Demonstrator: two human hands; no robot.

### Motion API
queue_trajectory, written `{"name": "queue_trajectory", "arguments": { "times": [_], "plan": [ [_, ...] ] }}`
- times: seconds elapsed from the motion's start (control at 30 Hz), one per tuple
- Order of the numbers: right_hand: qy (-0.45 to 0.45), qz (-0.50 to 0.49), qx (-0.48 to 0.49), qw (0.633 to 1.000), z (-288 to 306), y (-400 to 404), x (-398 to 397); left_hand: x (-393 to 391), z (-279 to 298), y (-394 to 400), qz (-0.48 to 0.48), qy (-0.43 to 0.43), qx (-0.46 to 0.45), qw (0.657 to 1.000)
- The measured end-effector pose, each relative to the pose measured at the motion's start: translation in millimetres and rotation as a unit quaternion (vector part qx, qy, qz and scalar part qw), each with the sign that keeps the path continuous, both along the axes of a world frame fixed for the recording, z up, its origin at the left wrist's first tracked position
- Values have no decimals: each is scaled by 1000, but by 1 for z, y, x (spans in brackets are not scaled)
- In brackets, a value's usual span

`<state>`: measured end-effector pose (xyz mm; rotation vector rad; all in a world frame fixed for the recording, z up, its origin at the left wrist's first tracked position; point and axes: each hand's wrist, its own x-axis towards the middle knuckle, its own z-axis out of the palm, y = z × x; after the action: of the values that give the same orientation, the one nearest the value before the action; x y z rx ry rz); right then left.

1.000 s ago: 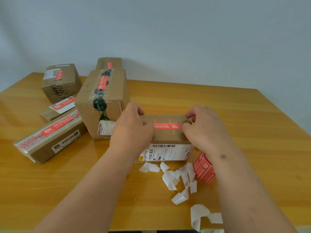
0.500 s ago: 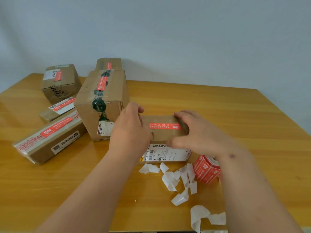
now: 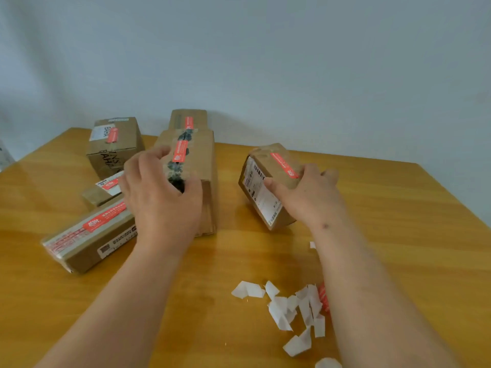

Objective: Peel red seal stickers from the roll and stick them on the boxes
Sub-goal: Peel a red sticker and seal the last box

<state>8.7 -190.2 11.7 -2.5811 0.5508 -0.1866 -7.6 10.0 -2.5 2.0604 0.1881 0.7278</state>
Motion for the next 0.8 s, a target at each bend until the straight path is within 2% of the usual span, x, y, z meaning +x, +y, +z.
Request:
{"name": "queue_trajectory", "arguments": {
  "times": [0.13, 0.23, 0.3, 0.4, 0.57, 0.67, 0.73, 0.8],
  "plan": [
    [31, 34, 21, 999, -8, 23, 19, 7, -13, 19, 35, 12, -37, 999],
    [-22, 101, -54, 993, -11, 49, 13, 7, -22, 27, 41, 35, -49, 997],
    [-42, 184, -58, 980, -15, 70, 8, 8, -25, 30, 11, 68, -93, 993],
    [-6, 275, 79, 958, -27, 91, 7, 7, -25, 31, -53, 86, -128, 987],
    [-40, 303, 204, 930, -21, 79, -11, 2, -18, 41, -77, 56, -110, 989],
    [-91, 337, 331, 877, 6, 67, -35, -3, -2, 46, -66, 37, -125, 989],
    [-97, 374, 332, 861, 23, 60, -48, -1, 8, 55, -61, 44, -175, 982],
    [-98, 405, 296, 859, 36, 58, -58, -1, 16, 64, -86, 72, -287, 951]
  ]
}}
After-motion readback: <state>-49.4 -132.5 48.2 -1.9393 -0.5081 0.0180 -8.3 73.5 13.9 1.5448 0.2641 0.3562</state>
